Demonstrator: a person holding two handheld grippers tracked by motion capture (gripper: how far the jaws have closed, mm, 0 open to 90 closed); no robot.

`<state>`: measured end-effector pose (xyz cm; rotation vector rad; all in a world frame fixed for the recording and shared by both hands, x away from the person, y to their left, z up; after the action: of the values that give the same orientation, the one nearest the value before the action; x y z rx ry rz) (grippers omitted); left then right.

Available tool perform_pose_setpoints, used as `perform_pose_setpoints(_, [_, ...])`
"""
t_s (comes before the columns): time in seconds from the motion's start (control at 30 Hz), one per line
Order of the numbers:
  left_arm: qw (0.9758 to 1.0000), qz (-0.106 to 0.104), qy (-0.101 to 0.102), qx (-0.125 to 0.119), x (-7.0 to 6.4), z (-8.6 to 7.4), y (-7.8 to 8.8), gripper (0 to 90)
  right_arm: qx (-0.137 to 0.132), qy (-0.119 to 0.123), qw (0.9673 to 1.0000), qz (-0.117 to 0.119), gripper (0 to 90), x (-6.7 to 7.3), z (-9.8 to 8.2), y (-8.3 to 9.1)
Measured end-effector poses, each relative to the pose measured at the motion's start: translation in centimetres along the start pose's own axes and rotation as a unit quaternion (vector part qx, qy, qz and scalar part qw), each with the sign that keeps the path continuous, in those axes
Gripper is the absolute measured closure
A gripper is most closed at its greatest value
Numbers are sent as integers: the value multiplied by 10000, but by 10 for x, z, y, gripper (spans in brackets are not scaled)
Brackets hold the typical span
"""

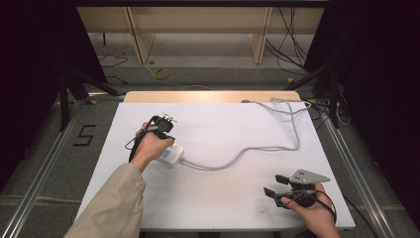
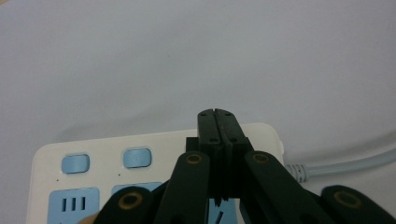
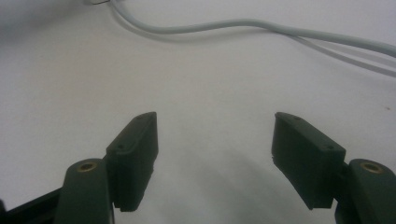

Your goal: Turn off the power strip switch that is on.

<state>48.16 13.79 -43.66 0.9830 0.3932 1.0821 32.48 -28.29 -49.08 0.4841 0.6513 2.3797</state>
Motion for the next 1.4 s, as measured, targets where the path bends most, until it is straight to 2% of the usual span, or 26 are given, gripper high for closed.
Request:
perform_pose_setpoints(0.47, [9997, 55, 8, 217, 3, -1, -10, 897, 34, 27, 10000, 25, 326, 0, -1, 0])
perform_pose_setpoints(0.8, [9997, 53, 3, 248, 1, -2, -14, 897, 59, 39, 10000, 16, 327, 0, -1, -1])
perform_pose_setpoints(0.83, [9997, 43, 48, 236, 0, -2, -15, 897, 58, 40, 10000, 16, 327, 0, -1, -1])
perform_pose_setpoints(1.23, [9995, 72, 5, 299, -1, -2, -16, 897, 67, 51, 10000, 18, 328, 0, -1, -1])
perform_pose_setpoints(1.33, [9994, 118, -69, 326, -2, -2, -15, 897, 68, 52, 10000, 14, 328, 0, -1, -1])
perform_pose_setpoints(1.4, [9993, 111, -12, 345, -2, -2, -16, 898, 63, 50, 10000, 11, 328, 0, -1, -1])
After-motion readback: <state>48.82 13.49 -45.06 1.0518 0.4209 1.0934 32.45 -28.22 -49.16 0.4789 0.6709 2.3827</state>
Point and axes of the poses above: each handheld gripper's, and its own axes: y roughly backward along the jaws, z roughly out of its top, x roughly to its left, the point moved 1 cm from there along -y, roughly forward along the jaws, and after that the axes turned 8 degrees about z, right-handed, at the moved point
